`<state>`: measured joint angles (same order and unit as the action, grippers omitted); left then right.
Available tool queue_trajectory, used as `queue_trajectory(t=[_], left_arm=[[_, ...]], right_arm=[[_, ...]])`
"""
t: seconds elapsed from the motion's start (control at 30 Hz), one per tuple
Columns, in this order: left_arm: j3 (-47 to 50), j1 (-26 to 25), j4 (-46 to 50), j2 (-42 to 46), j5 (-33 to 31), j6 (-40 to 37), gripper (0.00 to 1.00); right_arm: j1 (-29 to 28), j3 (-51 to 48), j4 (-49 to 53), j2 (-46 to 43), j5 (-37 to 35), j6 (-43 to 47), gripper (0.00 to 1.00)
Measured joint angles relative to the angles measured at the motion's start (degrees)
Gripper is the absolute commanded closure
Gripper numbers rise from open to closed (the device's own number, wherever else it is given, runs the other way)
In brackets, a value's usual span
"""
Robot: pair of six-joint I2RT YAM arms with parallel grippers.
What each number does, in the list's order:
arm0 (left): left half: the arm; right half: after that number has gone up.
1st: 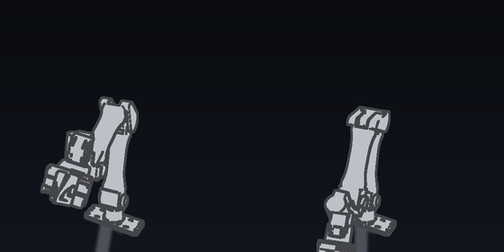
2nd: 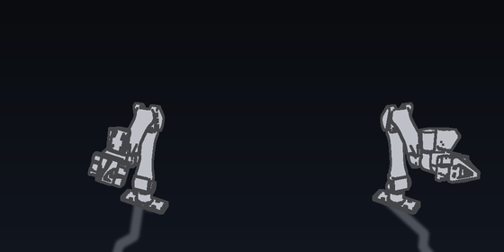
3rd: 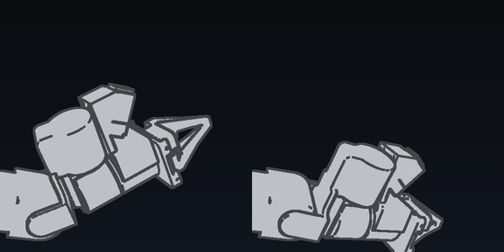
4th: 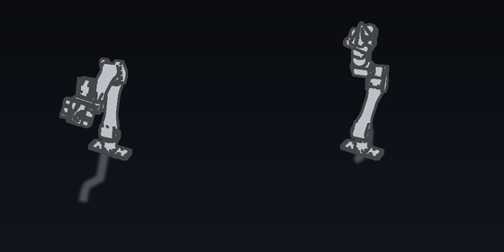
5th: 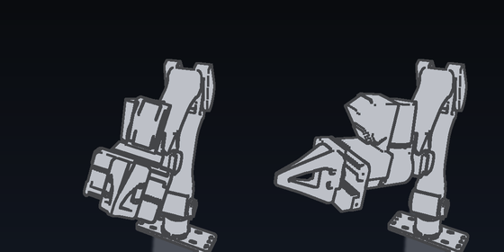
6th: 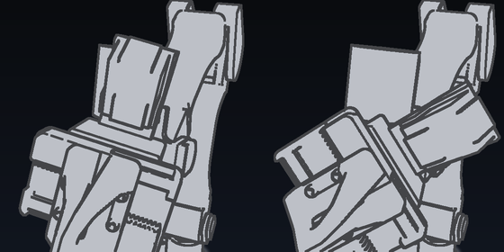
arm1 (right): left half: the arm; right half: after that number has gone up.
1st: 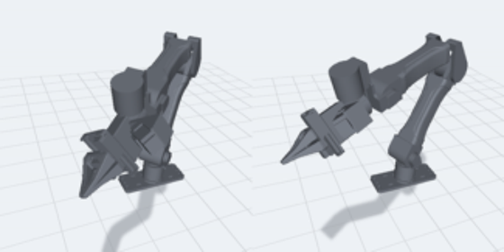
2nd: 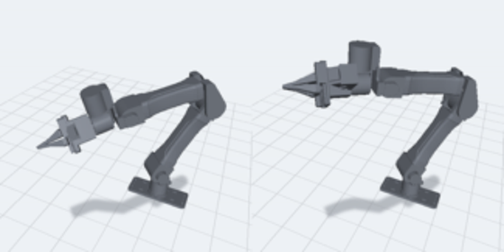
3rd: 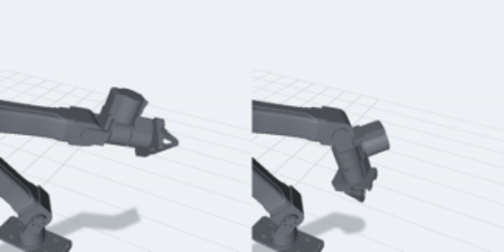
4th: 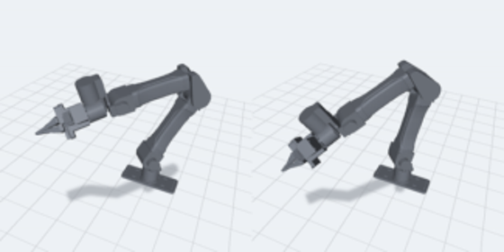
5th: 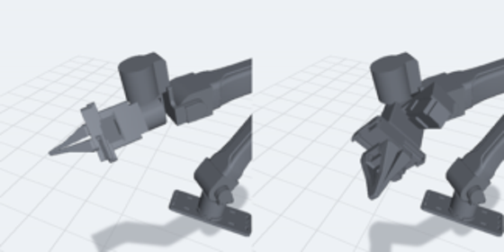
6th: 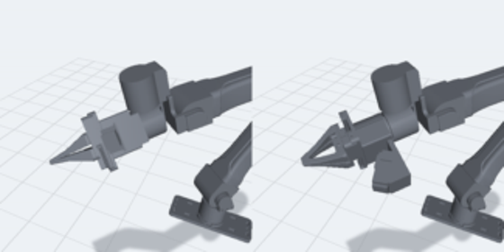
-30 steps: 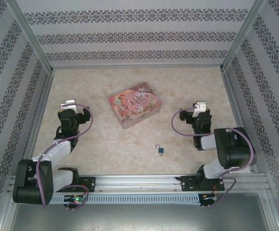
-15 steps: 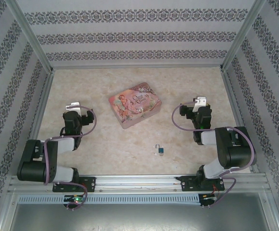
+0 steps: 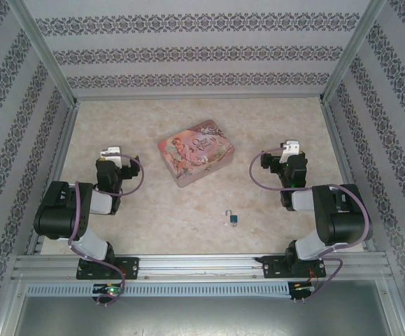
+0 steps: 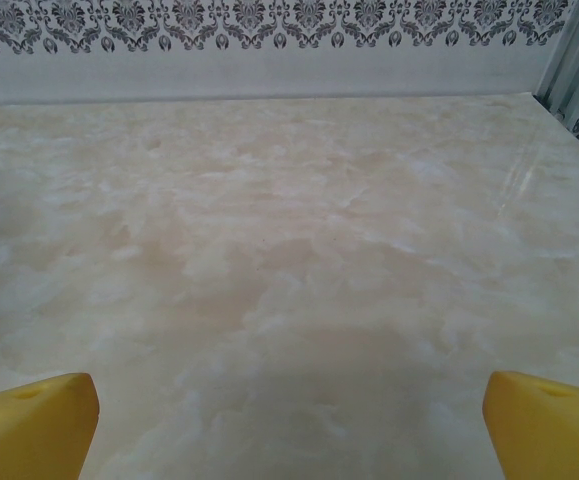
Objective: Unlock a padlock with a key
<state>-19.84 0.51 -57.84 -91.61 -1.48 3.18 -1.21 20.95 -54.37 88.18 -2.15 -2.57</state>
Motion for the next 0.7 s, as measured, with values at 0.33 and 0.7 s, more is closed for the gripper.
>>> queue_trajectory(t=[0.33, 0.7], left_arm=[[-0.42, 0.0, 0.35, 0.0, 0.0, 0.0, 0.01], [-0.42, 0.0, 0.42, 0.0, 0.0, 0.0, 0.01]], right_arm=[[-0.02, 0.0, 0.02, 0.0, -0.07, 0.0, 0.02], [-0.02, 0.0, 0.22, 0.0, -0.17, 0.0, 0.02]])
